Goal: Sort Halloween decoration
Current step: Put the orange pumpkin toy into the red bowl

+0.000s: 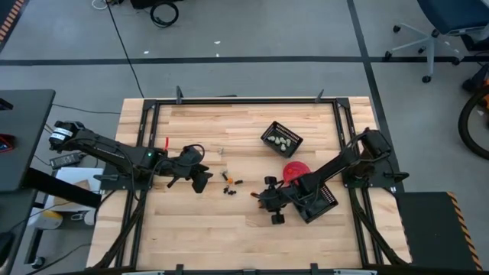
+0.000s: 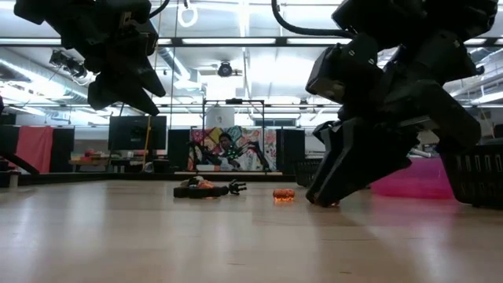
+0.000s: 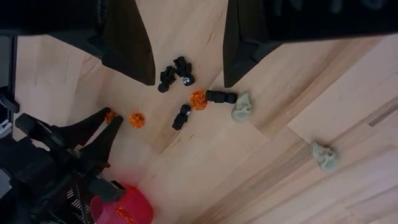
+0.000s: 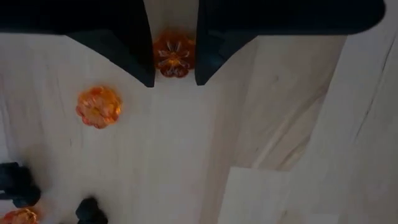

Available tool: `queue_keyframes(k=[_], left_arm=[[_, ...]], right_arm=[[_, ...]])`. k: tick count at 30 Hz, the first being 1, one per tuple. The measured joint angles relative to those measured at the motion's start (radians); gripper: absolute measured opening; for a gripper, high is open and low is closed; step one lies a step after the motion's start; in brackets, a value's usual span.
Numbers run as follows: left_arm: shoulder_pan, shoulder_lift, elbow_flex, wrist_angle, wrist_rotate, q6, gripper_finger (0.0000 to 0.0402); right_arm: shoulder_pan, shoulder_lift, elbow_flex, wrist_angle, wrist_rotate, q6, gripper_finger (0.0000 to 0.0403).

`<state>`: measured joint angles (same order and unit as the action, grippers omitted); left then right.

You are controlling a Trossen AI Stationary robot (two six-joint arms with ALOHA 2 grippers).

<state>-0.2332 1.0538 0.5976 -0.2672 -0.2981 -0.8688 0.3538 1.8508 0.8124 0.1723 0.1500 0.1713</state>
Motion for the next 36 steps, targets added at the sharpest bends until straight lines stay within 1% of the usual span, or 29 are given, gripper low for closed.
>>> queue_keyframes(k=[10,16,19,25,28,31,34,36], left_arm=[[0.000,0.000,0.000,0.000,-0.005,0.000,0.0162],[0.000,0.000,0.000,0.000,-0.024,0.000,0.0162],[0.000,0.000,0.000,0.001,-0.024,0.000,0.0162],[0.000,0.000,0.000,0.001,-0.024,0.000,0.0162],[0.000,0.000,0.000,0.001,-0.024,0.000,0.0162],[0.000,0.000,0.000,0.001,-0.024,0.000,0.0162],[0.000,0.000,0.000,0.001,-0.024,0.000,0.0162],[0.000,0.000,0.000,0.001,-0.025,0.000,0.0162]], right_arm=[[-0.026,-0.090,-0.003,-0.089,0.008,-0.019,0.0103],[-0.035,-0.149,0.012,-0.152,0.010,-0.068,0.0105],[-0.041,-0.179,0.039,-0.259,0.020,-0.088,0.0105],[-0.042,-0.274,0.087,-0.511,0.105,-0.079,0.0106],[-0.044,-0.334,0.089,-0.611,0.127,-0.032,0.0106],[-0.050,-0.391,0.089,-0.750,0.139,0.041,0.0106],[-0.052,-0.446,0.089,-0.872,0.179,0.125,0.0106],[-0.056,-0.471,0.078,-0.914,0.187,0.163,0.0106]])
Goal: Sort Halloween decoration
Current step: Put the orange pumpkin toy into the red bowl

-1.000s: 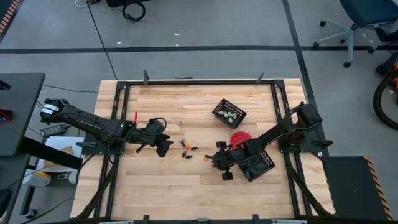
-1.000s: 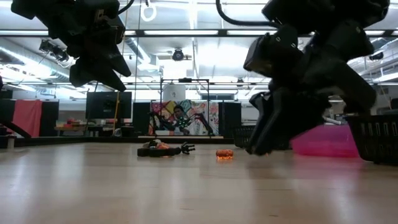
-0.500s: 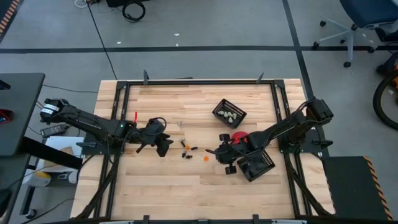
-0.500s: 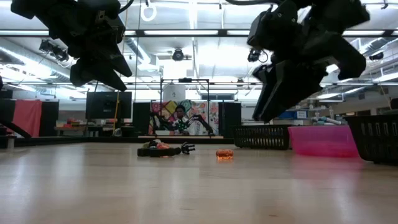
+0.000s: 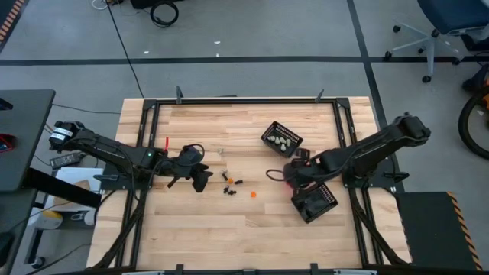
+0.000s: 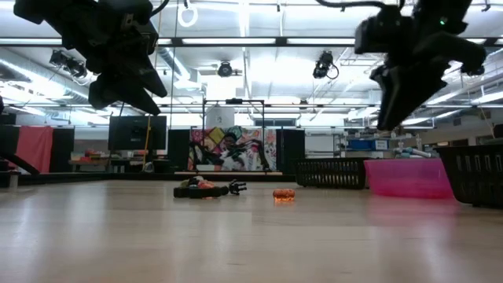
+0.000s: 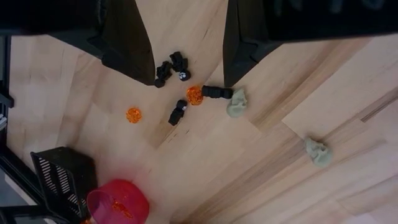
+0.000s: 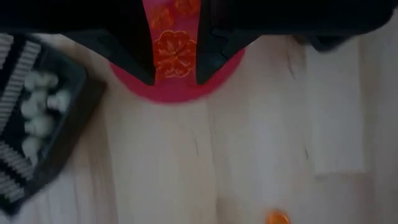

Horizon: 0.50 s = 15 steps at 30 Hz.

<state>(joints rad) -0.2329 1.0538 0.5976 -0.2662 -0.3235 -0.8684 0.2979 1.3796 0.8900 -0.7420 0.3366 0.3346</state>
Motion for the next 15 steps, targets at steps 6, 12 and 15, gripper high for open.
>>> queue_keyframes(k=[6,12,15], left_arm=[[0.001,0.000,0.000,0.000,-0.023,0.004,0.0162],[0.001,0.000,0.000,0.000,-0.023,0.014,0.0162],[0.001,0.000,0.000,0.002,-0.023,0.014,0.0162]], right_arm=[[-0.030,-0.032,-0.128,0.089,-0.036,0.064,0.0107],[-0.087,-0.024,-0.269,0.273,-0.099,0.108,0.0107],[-0.118,-0.025,-0.303,0.297,-0.101,0.168,0.0109]])
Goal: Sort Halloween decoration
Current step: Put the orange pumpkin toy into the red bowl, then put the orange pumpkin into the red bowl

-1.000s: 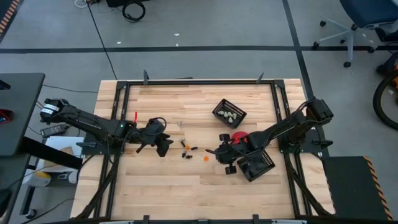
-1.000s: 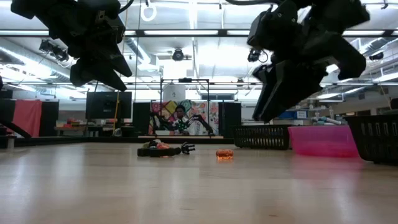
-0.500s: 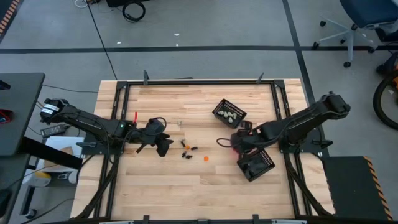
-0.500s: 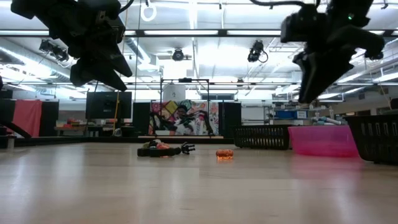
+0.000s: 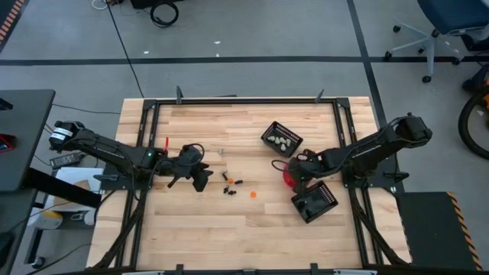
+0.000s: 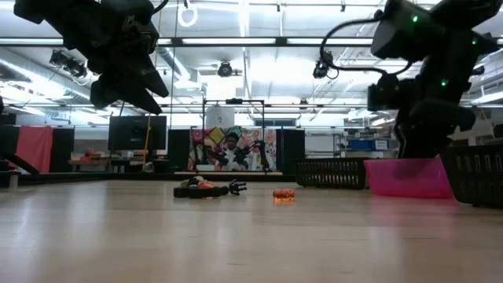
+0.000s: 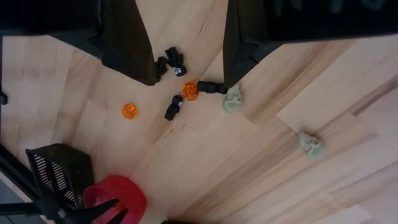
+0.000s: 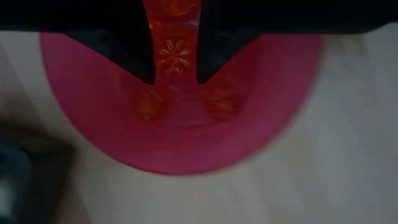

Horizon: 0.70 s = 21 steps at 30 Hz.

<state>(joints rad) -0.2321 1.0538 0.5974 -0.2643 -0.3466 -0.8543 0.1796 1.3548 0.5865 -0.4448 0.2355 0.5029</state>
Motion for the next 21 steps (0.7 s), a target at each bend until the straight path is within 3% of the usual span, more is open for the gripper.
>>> queue_keyframes(k=[12,21], left_arm=[[0.000,0.000,0.000,0.006,0.000,0.001,0.0162],[0.000,0.000,0.000,0.006,0.000,0.002,0.0162]], right_arm=[[-0.049,0.000,0.068,-0.046,-0.080,-0.038,0.0170],[-0.040,0.000,0.235,-0.111,-0.073,-0.106,0.0173]])
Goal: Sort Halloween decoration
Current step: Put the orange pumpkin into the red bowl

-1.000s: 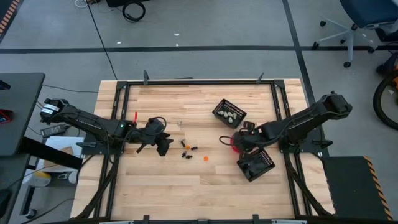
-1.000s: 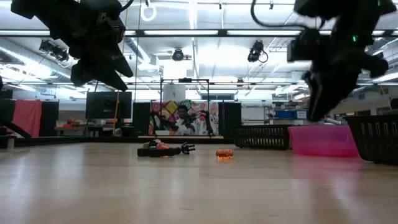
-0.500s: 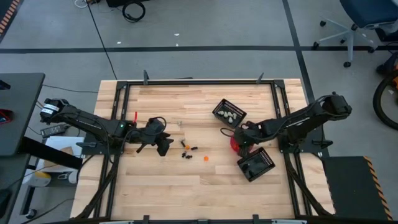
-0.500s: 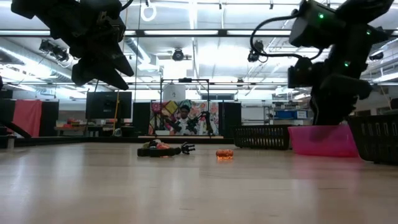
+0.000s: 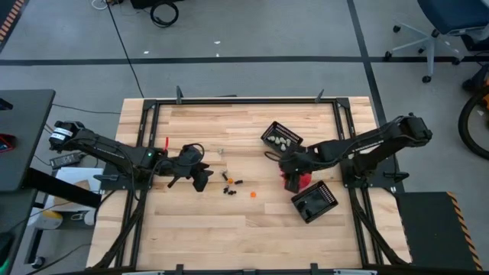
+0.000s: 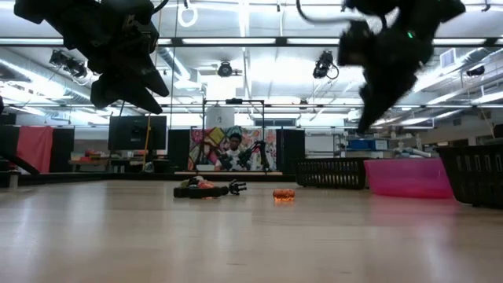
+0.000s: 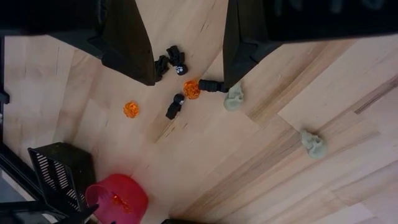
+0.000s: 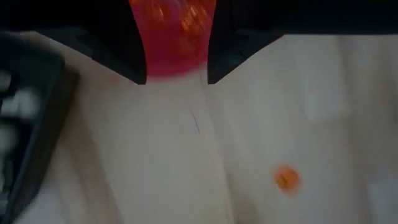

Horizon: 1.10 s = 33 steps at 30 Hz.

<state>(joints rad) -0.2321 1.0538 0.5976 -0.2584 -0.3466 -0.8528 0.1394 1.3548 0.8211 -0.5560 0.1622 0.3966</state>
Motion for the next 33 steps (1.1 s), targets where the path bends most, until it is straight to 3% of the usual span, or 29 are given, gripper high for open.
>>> queue_keyframes(k=[7,14,23,33], left_arm=[[0.000,0.000,0.000,-0.001,0.000,0.001,0.0162],[0.000,0.000,0.000,-0.001,0.000,0.003,0.0162],[0.000,0.000,0.000,0.002,0.000,0.000,0.0162],[-0.001,0.000,0.000,0.001,0.000,-0.002,0.0162]], right_arm=[[0.049,0.038,0.032,0.200,0.031,-0.084,0.0174],[0.084,0.250,0.087,0.367,-0.032,-0.102,0.0174],[0.101,0.479,0.234,0.402,-0.033,-0.193,0.0174],[0.101,0.542,0.242,0.423,-0.033,-0.237,0.0174]])
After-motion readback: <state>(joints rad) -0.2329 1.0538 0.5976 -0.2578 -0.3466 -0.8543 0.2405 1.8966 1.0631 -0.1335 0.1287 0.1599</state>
